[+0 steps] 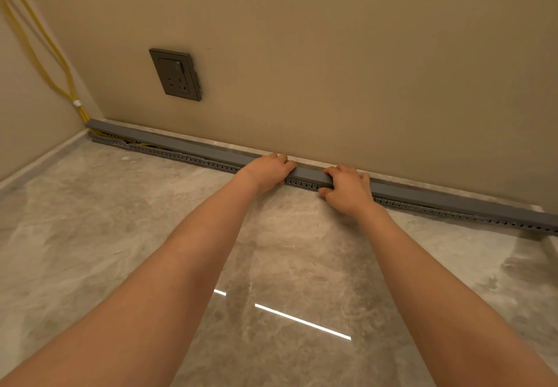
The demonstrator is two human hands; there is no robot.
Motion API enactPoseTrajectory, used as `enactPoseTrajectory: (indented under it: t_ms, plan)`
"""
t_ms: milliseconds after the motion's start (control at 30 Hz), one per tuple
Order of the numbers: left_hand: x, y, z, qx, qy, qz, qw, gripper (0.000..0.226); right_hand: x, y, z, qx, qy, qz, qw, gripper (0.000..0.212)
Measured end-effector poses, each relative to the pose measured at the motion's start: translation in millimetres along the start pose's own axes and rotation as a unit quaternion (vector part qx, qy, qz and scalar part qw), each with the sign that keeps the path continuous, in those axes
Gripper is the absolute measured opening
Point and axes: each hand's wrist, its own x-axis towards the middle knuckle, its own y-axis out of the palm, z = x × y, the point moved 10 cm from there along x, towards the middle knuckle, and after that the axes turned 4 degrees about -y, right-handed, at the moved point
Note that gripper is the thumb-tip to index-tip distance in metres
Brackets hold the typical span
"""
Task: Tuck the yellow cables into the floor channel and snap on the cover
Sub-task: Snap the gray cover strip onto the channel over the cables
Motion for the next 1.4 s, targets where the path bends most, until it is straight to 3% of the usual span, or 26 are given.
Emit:
enactPoseTrajectory:
  t_ms: [100, 233, 400, 500, 633, 800, 900, 1000, 1267, 1400]
  plan:
    - [-2.7, -0.1, -5.5, 0.048, -0.014, -0.033, 0.998, 0.038, 4.7, 10.2, 21.0, -0.023, -0.007, 0.026, 0.999, 0.049]
    - [-2.6, 1.2, -6.8, 0.061, -0.025, -0.051, 0.997, 0.036, 11.4, 13.3, 37.5, -0.040, 0.000, -0.018, 0.999, 0.034]
    - [3.9, 3.4, 15.4, -0.036, -0.008, 0.003, 0.999, 0.036, 16.1, 10.7, 31.0, -0.012, 0.014, -0.020, 1.000, 0.029]
    - [-4.4, 13.1, 50.8, -0.039, -0.042, 0.022, 0.998, 0.037, 15.0, 9.0, 29.4, -0.007, 0.020, -0.026, 0.999, 0.026]
    - [-18.3, 18.9, 74.9, -0.002, -0.071, -0.008, 0.997, 0.034, 12.8, 7.5, 32.7, -0.037, 0.034, -0.023, 0.998, 0.025]
    - [-20.4, 18.1, 66.0, 0.057, -0.081, -0.049, 0.994, 0.037, 23.0, 14.8, 65.6, -0.120, 0.012, 0.033, 0.992, 0.044]
    - [-21.2, 22.9, 66.5, 0.056, -0.070, -0.080, 0.993, 0.030, 34.1, 29.6, 103.0, -0.084, -0.009, 0.017, 0.996, 0.048]
    - [-23.4, 18.4, 62.6, 0.062, -0.031, -0.099, 0.993, 0.011, 45.8, 35.7, 120.0, -0.051, 0.006, -0.031, 0.998, 0.038]
    - [-26.0, 15.5, 80.4, 0.004, 0.034, -0.076, 0.997, 0.052, 50.7, 34.7, 113.0, -0.017, 0.025, -0.077, 0.997, 0.031]
    - [-28.4, 32.3, 127.6, 0.036, -0.023, -0.023, 0.999, 0.041, 50.3, 32.6, 108.2, 0.003, 0.032, -0.072, 0.997, 0.029]
